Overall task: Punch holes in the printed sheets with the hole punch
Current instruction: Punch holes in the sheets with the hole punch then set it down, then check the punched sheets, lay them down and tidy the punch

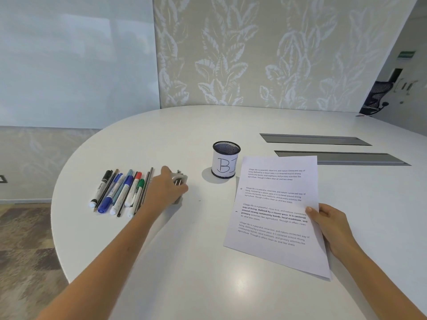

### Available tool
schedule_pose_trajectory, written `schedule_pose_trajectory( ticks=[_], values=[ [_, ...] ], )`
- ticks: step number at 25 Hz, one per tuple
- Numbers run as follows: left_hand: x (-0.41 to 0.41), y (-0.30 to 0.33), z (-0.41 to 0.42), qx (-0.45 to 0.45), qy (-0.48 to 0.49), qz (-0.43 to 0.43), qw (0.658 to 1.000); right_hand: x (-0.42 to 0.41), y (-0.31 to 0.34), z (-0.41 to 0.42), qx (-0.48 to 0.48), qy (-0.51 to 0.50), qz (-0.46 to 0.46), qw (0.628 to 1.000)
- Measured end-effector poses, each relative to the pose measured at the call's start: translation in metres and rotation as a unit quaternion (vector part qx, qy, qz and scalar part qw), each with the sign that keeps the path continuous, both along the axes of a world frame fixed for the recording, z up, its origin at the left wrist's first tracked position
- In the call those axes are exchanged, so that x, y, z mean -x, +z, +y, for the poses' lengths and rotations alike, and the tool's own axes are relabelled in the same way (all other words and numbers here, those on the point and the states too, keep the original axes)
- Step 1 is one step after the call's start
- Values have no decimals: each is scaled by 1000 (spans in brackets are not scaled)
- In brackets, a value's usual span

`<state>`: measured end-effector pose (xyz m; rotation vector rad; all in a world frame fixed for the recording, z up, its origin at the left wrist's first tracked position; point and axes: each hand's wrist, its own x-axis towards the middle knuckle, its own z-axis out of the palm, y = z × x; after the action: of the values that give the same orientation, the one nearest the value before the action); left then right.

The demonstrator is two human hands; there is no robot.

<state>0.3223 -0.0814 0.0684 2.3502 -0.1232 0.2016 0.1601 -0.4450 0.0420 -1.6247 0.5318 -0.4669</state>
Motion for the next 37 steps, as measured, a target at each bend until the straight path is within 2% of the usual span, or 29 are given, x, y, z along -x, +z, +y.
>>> schedule_pose_trajectory(
  ticks=[3,11,17,20,22,24,25,26,27,28,29,30,32,34,37],
  values=[
    [0,-8,-9,-32,25,-30,999,-1,-2,-2,-3,7,-4,1000],
    [-6,-14,-16,-77,62,-12,995,-1,-6,-8,29,12,-5,1000],
    [-3,-12,-17,-261,71,-27,962,1,-8,-11,30,20,-5,999],
    [1,-9,-19,-286,97,-20,953,2,-9,-11,30,23,-12,999],
    [5,-5,-27,-292,126,-61,946,4,-7,-11,14,25,-25,999],
    [9,0,-41,-227,93,-154,957,6,-3,-9,-2,28,-38,999],
    [11,4,-50,-145,52,-166,974,7,0,-9,-10,29,-46,998],
    [13,12,-59,-26,-4,-127,992,7,6,-8,-16,30,-59,998],
    [16,21,-68,111,-70,-45,990,7,13,-7,-20,33,-77,996],
    [20,30,-76,230,-139,49,962,8,23,-6,-19,36,-99,994],
    [24,38,-83,310,-204,127,920,8,34,-3,-17,39,-125,991],
    [28,44,-90,351,-271,183,877,8,46,0,-16,42,-152,987],
    [34,53,-105,376,-390,217,812,9,69,7,-13,44,-207,977],
    [44,64,-118,394,-425,179,795,10,91,14,-17,44,-255,966],
    [55,80,-131,427,-418,94,797,17,110,18,-12,66,-303,951]
  ],
)
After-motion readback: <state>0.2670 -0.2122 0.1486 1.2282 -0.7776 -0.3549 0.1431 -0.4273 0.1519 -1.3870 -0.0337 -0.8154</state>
